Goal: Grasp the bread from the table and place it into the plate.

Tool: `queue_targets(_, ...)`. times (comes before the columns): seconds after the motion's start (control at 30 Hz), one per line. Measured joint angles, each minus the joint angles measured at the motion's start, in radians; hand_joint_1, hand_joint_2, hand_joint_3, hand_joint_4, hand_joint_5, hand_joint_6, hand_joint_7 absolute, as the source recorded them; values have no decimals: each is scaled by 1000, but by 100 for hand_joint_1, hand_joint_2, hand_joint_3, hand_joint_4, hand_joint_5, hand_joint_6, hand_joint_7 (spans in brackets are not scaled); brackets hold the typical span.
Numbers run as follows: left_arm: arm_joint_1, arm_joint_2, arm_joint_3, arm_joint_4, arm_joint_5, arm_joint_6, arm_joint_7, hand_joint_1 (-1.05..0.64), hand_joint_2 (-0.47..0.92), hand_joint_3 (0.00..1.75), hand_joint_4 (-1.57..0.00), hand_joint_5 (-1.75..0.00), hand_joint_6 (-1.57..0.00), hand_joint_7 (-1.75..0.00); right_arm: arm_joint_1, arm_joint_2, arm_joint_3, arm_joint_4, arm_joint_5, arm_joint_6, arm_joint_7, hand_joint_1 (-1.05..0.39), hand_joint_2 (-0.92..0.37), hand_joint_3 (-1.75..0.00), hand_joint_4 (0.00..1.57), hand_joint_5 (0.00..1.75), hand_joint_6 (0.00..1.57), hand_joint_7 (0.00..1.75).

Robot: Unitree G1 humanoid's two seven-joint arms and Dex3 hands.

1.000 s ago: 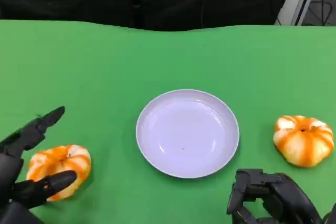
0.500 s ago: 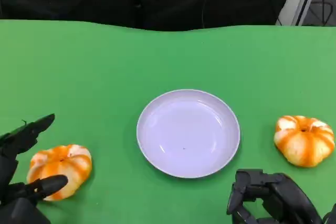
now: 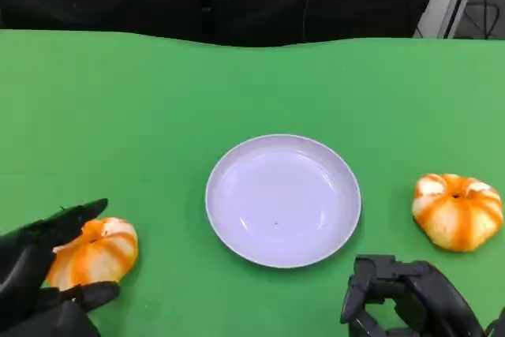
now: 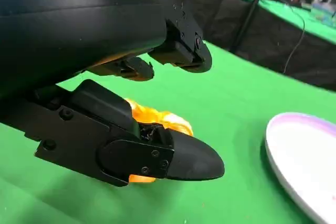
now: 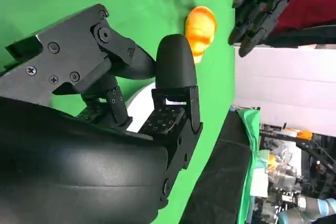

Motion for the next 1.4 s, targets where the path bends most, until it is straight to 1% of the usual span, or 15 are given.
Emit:
queue_targets(0.13, -39, 15, -58, 77, 12, 17, -8, -97, 92, 30, -48, -1, -48, -1, 1, 0, 0, 0, -1, 0, -1, -11, -57, -105, 83, 158, 85, 129)
queue_targets(0.2, -46, 18, -69, 90, 12, 18, -8, -97, 92, 30, -48, -1, -48, -1, 1, 0, 0, 0, -1, 0, -2, -11, -57, -105, 83, 158, 85, 129)
queue_targets(0.37, -56, 34, -80, 91, 10, 19, -8, -97, 92, 30, -48, -1, -48, -1, 2, 0, 0, 0, -1, 0, -2, -11, -57, -106, 83, 158, 85, 129)
queue_targets(0.8, -56, 40, -93, 91, 3, 24, -7, -97, 92, 30, -48, -1, -48, -1, 2, 0, 0, 0, -1, 0, -2, -11, -56, -106, 83, 158, 85, 129)
queue_targets(0.83, -56, 40, -93, 91, 3, 26, -7, -102, 92, 30, -43, 0, -51, -1, 2, 0, 0, 0, -1, 0, -2, -10, -56, -106, 82, 157, 85, 129)
queue_targets(0.87, -81, 45, -109, 124, 24, 34, -2, -103, 92, 30, -41, 0, -51, -2, 6, -1, -2, -1, 0, -1, -3, -10, -56, -106, 82, 157, 85, 129)
queue_targets(0.97, -216, 78, -188, 293, 130, 93, 9, -105, 92, 31, -39, 0, -52, -2, 4, 3, 3, -3, -1, -1, -4, -9, -57, -106, 82, 157, 85, 129)
queue_targets(1.07, -287, 97, -217, 364, 153, 118, 24, -105, 92, 32, -39, 0, -53, -2, 10, 2, 1, -3, -1, -1, -6, -10, -57, -106, 82, 157, 85, 129)
queue_targets(1.2, -327, 124, -238, 443, 154, 124, 37, -105, 92, 32, -39, 0, -53, -1, 11, 2, 2, -4, -2, 0, -11, -10, -56, -106, 82, 157, 85, 129)
queue_targets(1.3, -335, 138, -248, 458, 148, 130, 45, -105, 92, 32, -39, 0, -53, -1, 9, 2, 3, -4, -3, 0, -12, -10, -56, -107, 82, 158, 85, 129)
queue_targets(1.4, -336, 139, -255, 467, 143, 130, 55, -105, 92, 32, -39, 0, -53, -1, 8, 2, 3, -4, -3, 0, -12, -10, -56, -107, 82, 158, 85, 129)
